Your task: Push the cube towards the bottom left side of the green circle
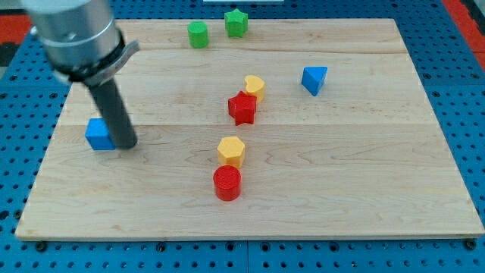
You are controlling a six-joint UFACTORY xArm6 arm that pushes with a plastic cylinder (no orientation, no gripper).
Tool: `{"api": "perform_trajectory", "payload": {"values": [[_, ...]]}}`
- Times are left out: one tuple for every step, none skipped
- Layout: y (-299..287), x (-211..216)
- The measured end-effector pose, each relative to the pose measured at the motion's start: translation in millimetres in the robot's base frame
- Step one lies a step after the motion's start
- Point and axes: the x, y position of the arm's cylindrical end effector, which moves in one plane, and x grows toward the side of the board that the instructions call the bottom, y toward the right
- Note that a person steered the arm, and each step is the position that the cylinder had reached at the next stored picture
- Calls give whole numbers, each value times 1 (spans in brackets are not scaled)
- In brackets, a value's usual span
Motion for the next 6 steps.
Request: {"api": "perform_trajectory", "payload": {"values": [[-37, 15], [-36, -55], [48, -119], [87, -160], [46, -148], [-1, -124]]}}
